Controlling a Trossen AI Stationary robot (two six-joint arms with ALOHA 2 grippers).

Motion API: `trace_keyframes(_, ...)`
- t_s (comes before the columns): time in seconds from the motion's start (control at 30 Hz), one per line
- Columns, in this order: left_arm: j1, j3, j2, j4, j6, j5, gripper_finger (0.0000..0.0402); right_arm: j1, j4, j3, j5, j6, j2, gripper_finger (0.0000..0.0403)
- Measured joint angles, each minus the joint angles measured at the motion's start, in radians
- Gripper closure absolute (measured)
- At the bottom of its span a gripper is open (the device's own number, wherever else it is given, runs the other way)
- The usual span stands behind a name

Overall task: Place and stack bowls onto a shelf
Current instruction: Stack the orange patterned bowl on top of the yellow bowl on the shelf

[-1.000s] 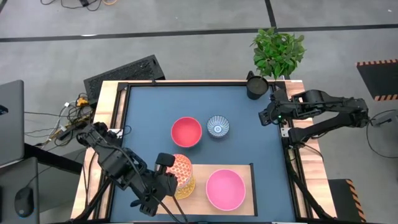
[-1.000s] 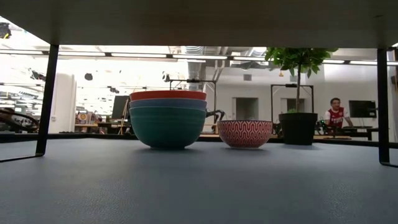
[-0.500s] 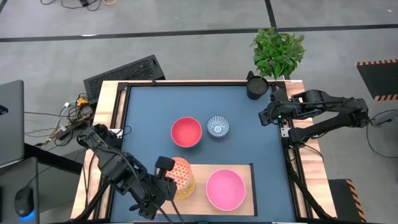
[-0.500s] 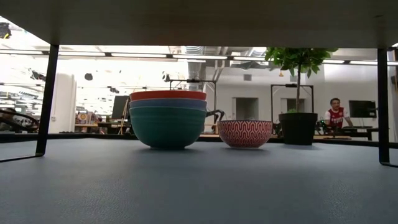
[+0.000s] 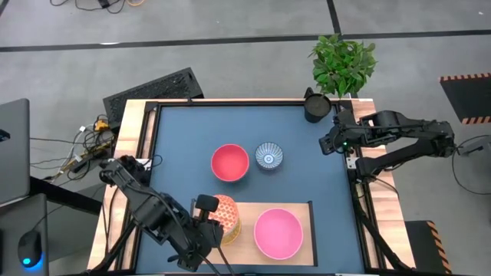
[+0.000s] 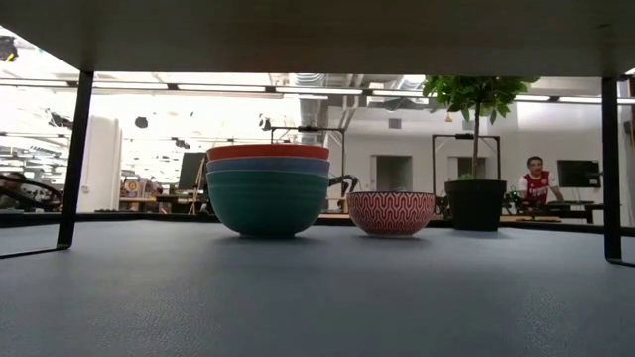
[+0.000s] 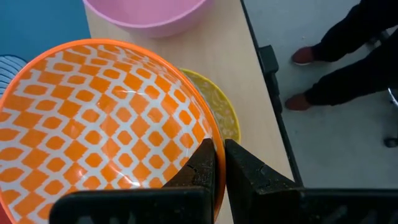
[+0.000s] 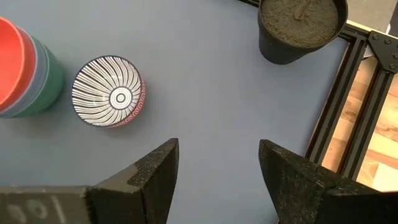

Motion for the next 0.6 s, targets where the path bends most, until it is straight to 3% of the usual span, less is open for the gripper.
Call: trace_keyframes(0.6, -0.020, 0.000, 0.054, -0.048, -0.037, 0.016, 0.0401, 0.000, 0.000, 0.000, 0.000, -0.019, 0.000, 0.0154)
